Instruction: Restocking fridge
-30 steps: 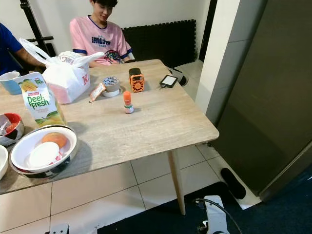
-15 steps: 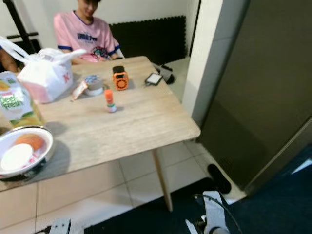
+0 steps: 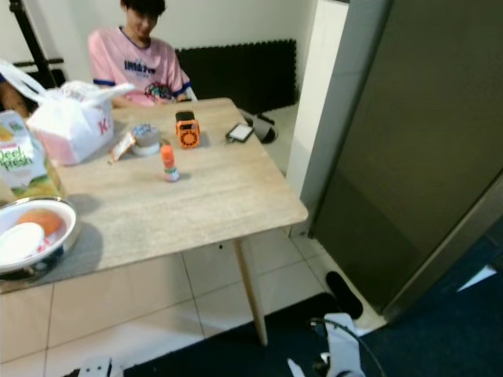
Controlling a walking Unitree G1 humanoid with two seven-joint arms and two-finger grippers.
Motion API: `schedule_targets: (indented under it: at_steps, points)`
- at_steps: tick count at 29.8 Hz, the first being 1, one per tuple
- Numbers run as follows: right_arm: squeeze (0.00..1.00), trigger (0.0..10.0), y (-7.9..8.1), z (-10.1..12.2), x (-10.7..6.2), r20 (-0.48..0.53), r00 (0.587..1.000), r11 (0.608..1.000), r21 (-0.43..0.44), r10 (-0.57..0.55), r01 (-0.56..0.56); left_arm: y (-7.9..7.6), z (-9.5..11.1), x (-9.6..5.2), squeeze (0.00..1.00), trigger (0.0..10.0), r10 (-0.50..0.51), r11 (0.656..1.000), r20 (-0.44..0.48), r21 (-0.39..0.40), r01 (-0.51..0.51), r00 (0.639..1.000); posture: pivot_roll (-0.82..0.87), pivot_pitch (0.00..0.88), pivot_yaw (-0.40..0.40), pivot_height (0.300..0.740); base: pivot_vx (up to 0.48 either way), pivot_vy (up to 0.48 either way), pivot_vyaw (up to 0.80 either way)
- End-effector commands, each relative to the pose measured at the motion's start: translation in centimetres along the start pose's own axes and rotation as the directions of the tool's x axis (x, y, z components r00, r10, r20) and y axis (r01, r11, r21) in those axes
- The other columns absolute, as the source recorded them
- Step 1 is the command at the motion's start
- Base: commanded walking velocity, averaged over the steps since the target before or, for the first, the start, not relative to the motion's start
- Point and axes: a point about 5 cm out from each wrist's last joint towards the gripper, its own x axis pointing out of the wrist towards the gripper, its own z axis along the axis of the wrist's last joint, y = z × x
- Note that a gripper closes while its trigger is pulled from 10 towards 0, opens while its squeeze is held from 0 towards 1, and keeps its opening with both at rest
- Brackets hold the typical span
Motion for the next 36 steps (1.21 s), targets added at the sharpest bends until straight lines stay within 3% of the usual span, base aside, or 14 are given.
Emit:
schedule_targets:
  at_steps: [1, 31, 36]
  points:
    - [0.00, 10.0, -0.73, 0.43, -0.10, 0.017, 1.000, 1.000, 0.020, -0.021, 0.020, -0.22, -0.15, 0.04, 0.00, 10.0, -0.009, 1.000, -0.014, 0.006, 0.009, 1.000, -0.03, 0.000, 0.003, 0.740, 0.000, -0.442, 0.00]
    - [0.00, 10.0, -0.71, 0.36, -0.08, 0.014, 0.999, 0.998, 0.042, -0.040, 0.040, -0.04, -0.18, -0.01, 0.00, 10.0, -0.010, 1.000, -0.016, 0.009, 0.010, 1.000, -0.02, 0.000, -0.005, 0.740, 0.000, -0.442, 0.00]
    - [0.00, 10.0, -1.35, 1.13, -0.14, 0.040, 0.997, 0.992, 0.104, -0.070, 0.065, 0.06, 0.34, 0.05, 0.00, 10.0, -0.006, 1.000, -0.004, 0.000, 0.006, 1.000, -0.03, 0.000, 0.011, 0.740, 0.000, -0.440, 0.00]
